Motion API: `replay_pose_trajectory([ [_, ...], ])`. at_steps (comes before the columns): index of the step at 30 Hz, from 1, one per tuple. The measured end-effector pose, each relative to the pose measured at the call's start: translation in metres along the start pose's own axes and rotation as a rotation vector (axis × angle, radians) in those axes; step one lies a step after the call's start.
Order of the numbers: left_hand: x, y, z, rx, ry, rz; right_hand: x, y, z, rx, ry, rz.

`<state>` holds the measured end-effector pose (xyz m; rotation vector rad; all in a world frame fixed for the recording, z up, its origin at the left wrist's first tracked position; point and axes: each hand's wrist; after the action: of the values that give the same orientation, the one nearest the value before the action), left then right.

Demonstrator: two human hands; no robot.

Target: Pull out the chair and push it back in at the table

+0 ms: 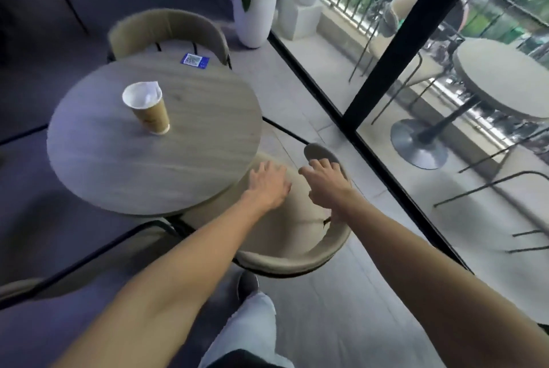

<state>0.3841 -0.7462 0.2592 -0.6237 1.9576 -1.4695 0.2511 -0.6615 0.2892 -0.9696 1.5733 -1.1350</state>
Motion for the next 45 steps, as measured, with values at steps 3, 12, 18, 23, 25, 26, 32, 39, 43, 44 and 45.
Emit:
replay_pose_trajectory([
  [3, 0.019, 0.000, -0.003, -0.027, -0.106, -0.011, 0.026, 0.000, -0.012, -0.008, -0.111, 0.008],
  [12, 0.043, -0.002, -0.036, -0.051, -0.355, -0.076, 0.077, 0.000, -0.041, -0.031, -0.431, -0.016],
  [18, 0.034, 0.021, -0.077, -0.082, -0.611, -0.071, 0.096, 0.017, -0.072, -0.062, -0.684, -0.010],
  [23, 0.013, 0.043, -0.140, -0.099, -0.794, -0.096, 0.084, 0.038, -0.105, -0.105, -0.846, 0.018],
  [25, 0.003, 0.050, -0.165, -0.121, -0.837, -0.106, 0.071, 0.044, -0.117, -0.118, -0.884, 0.041],
  [26, -0.002, 0.053, -0.175, -0.132, -0.845, -0.105, 0.064, 0.048, -0.122, -0.105, -0.892, 0.057],
  [32, -0.035, 0.094, -0.223, -0.160, -0.905, -0.023, 0.019, 0.082, -0.141, -0.074, -0.947, 0.149],
  [39, -0.057, 0.123, -0.266, -0.214, -1.004, -0.047, -0.019, 0.118, -0.164, -0.130, -1.026, 0.130],
  [43, -0.067, 0.147, -0.281, -0.177, -0.959, -0.019, -0.032, 0.138, -0.175, -0.144, -1.035, 0.136],
  [44, -0.067, 0.153, -0.282, -0.154, -0.953, -0.024, -0.033, 0.145, -0.177, -0.150, -1.036, 0.129],
  [45, -0.067, 0.158, -0.283, -0.129, -0.948, -0.032, -0.034, 0.151, -0.179, -0.154, -1.034, 0.116],
])
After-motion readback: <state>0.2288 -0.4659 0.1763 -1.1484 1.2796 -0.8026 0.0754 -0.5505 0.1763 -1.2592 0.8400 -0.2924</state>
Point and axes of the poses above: each hand's wrist, its own x-axis towards the middle knuckle, its own y-axis out of the palm, z = x × y, and after that the axes turned 7 degrees about -z, right-handed
